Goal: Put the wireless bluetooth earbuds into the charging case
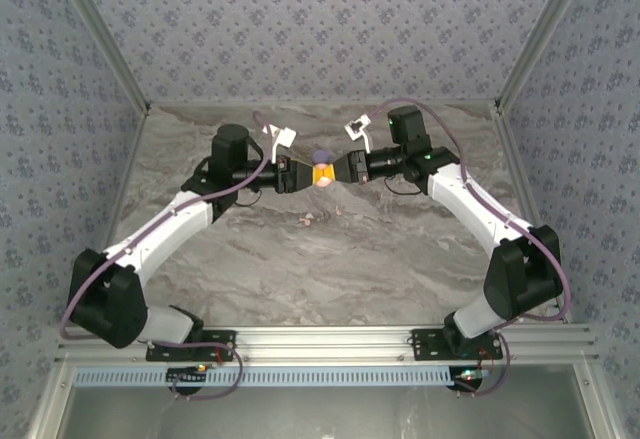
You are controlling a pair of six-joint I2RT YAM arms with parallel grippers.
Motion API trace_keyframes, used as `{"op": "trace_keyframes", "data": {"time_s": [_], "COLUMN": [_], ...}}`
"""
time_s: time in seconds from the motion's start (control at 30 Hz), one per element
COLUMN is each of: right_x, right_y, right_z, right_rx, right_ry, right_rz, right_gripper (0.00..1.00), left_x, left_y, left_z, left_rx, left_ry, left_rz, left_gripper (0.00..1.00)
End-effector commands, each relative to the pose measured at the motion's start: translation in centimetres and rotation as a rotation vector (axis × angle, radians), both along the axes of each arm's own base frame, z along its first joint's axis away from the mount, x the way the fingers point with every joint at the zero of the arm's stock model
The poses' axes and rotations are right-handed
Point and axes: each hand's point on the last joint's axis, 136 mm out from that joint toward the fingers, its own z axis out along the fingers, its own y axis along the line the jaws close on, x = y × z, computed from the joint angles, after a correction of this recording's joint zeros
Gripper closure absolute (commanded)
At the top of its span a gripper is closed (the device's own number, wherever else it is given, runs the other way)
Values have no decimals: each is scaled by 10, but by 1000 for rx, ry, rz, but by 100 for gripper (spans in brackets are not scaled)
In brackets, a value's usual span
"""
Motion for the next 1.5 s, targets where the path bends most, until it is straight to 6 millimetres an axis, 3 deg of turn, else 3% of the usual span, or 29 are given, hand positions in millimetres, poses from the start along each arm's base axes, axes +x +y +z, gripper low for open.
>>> {"op": "trace_keyframes", "data": {"time_s": [0.0,0.37,1.1,1.23,1.33,1.47], "right_x": [0,-2,-7,-7,-8,-8], "right_y": [-3,-1,5,5,5,1], "right_z": [17,30,32,32,31,27], "right_rx": [36,66,75,76,68,30], "right_ry": [-26,-45,-54,-53,-53,-62], "right_rz": [-15,-10,2,3,2,-23], "right_gripper": [81,81,81,80,77,63], "left_x": [-4,-3,-2,-2,0,2], "left_y": [0,-1,-14,-16,-16,-15], "left_z": [20,17,18,16,16,13], "left_rx": [-70,-112,-133,-133,-131,-112], "left_ry": [-45,-12,4,12,14,6], "left_rz": [12,17,-1,-3,8,19], "left_gripper": [55,60,68,75,87,89]}}
